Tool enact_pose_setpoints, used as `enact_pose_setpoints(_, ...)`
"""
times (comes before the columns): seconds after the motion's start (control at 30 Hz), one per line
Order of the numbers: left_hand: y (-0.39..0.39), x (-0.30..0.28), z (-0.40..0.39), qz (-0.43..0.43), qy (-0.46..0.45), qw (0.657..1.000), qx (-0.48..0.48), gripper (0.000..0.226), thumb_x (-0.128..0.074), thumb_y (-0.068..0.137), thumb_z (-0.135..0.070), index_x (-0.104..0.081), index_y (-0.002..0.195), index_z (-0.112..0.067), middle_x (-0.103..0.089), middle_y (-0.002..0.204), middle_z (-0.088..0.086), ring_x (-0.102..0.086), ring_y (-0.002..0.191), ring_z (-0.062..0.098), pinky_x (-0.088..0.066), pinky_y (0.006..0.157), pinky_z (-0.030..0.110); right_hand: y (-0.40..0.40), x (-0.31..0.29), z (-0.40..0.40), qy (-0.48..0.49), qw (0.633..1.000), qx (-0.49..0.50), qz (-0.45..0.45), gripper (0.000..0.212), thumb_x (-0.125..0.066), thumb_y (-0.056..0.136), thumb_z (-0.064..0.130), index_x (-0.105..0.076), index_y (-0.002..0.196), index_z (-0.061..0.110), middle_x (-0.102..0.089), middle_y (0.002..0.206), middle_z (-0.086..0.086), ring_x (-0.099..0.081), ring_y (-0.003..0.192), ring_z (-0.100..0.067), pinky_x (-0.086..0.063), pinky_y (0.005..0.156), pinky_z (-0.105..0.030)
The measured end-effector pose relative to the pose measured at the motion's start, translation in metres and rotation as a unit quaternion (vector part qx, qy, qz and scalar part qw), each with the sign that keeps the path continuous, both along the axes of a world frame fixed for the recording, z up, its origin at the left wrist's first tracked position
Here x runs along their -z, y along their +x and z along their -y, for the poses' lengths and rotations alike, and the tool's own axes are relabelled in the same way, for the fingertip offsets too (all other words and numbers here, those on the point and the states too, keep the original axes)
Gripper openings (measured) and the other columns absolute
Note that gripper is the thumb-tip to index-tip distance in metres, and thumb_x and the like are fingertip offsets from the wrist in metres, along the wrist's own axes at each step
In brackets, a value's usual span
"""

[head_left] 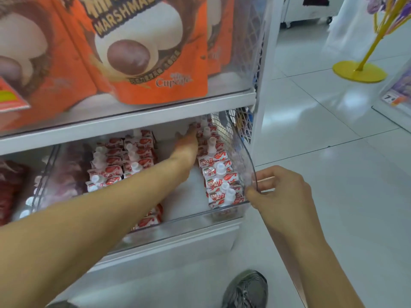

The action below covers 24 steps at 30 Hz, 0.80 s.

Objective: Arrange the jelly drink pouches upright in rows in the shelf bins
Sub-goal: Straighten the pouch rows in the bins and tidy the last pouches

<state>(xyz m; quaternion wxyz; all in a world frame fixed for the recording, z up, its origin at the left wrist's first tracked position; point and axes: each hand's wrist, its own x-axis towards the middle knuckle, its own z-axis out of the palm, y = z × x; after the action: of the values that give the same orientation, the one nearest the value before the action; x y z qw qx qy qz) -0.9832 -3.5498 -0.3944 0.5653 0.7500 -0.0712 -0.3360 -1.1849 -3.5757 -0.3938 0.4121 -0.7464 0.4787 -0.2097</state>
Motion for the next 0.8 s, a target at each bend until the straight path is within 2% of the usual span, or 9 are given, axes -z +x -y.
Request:
enact_pose_setpoints(0.1,0.007,0.024,0.019,-0.003,-0.049,0.998,0.030,0.040,-0.036,0.098,-0.047,-0.048,0.125,-0.020,-0.053,0.122,-0.003,-0.056,0.089,0.015,-0.049,0.074,0.031,0.000,0.003,0.003,0.010,1.000,0.005,0.022,0.015,-0.081,0.073,0.018,-0.071,0.083,0.023,-0.071,0.067,0.010,-0.065,0.055,0.001,-0.042,0.049,-0.006)
enact_pose_setpoints(0.2,0.003,0.031,0.027,-0.024,-0.082,0.996,0.025,0.022,-0.028,0.101,-0.041,-0.036,0.119,-0.031,-0.050,0.104,-0.008,-0.047,0.062,-0.001,-0.041,0.050,0.018,0.000,0.005,0.004,0.012,0.999,0.005,0.042,0.013,-0.082,0.070,0.014,-0.072,0.075,0.022,-0.071,0.063,0.009,-0.067,0.056,-0.003,-0.047,0.056,-0.015)
enact_pose_setpoints(0.27,0.004,0.029,0.033,-0.052,-0.100,0.993,0.016,0.021,-0.022,0.105,-0.028,-0.041,0.114,-0.024,-0.050,0.079,-0.009,-0.039,0.043,-0.001,-0.030,0.034,0.015,0.000,0.006,0.004,0.016,0.999,-0.001,0.051,0.015,-0.083,0.069,0.012,-0.072,0.069,0.023,-0.070,0.060,0.009,-0.067,0.054,-0.005,-0.049,0.057,-0.020)
enact_pose_setpoints(0.3,0.006,0.028,0.032,-0.046,-0.101,0.994,0.013,0.024,-0.022,0.105,-0.024,-0.044,0.113,-0.022,-0.049,0.072,-0.010,-0.037,0.043,0.001,-0.028,0.032,0.014,0.001,0.006,0.004,0.017,0.998,-0.001,0.055,0.017,-0.083,0.069,0.011,-0.072,0.067,0.023,-0.069,0.059,0.009,-0.067,0.053,-0.006,-0.049,0.057,-0.021)
enact_pose_setpoints(0.43,0.009,0.027,0.027,-0.053,-0.139,0.989,0.017,0.024,-0.029,0.105,-0.028,-0.053,0.111,-0.029,-0.055,0.067,-0.015,-0.042,0.047,0.002,-0.029,0.037,0.016,0.002,0.005,0.004,0.004,0.998,-0.002,0.060,0.017,-0.082,0.069,0.009,-0.072,0.066,0.022,-0.069,0.059,0.009,-0.066,0.051,-0.007,-0.050,0.057,-0.023)
enact_pose_setpoints(0.53,0.001,0.024,0.032,-0.045,-0.157,0.985,-0.048,0.029,-0.033,0.104,-0.033,-0.056,0.115,-0.020,-0.052,0.070,-0.010,-0.041,0.044,0.002,-0.026,0.034,0.015,0.000,0.005,0.001,-0.005,0.998,0.000,0.065,0.015,-0.081,0.070,0.011,-0.072,0.067,0.022,-0.069,0.060,0.009,-0.065,0.050,-0.006,-0.048,0.055,-0.021)
enact_pose_setpoints(0.6,0.004,0.024,0.031,-0.023,-0.146,0.989,-0.023,0.033,-0.034,0.103,-0.038,-0.057,0.114,-0.017,-0.052,0.072,-0.007,-0.043,0.048,0.004,-0.032,0.037,0.016,0.001,0.006,0.003,-0.002,0.998,0.008,0.065,0.014,-0.082,0.071,0.012,-0.072,0.068,0.021,-0.069,0.060,0.008,-0.066,0.052,-0.009,-0.048,0.055,-0.021)
enact_pose_setpoints(0.67,0.008,0.026,0.023,-0.012,-0.114,0.993,0.024,0.036,-0.030,0.102,-0.046,-0.056,0.106,-0.022,-0.057,0.072,-0.008,-0.051,0.054,0.007,-0.042,0.049,0.020,0.001,0.005,0.004,0.003,0.998,0.006,0.061,0.014,-0.082,0.071,0.012,-0.071,0.068,0.021,-0.068,0.061,0.007,-0.068,0.055,-0.012,-0.050,0.056,-0.023)
enact_pose_setpoints(0.8,0.010,0.027,0.015,0.010,-0.031,0.998,0.046,0.059,-0.037,0.094,-0.053,-0.052,0.131,-0.010,-0.063,0.115,0.007,-0.062,0.096,0.025,-0.051,0.072,0.030,-0.001,0.003,0.003,0.029,0.998,0.007,0.062,0.013,-0.084,0.069,0.015,-0.073,0.070,0.023,-0.071,0.063,0.010,-0.071,0.060,-0.014,-0.061,0.069,-0.039)
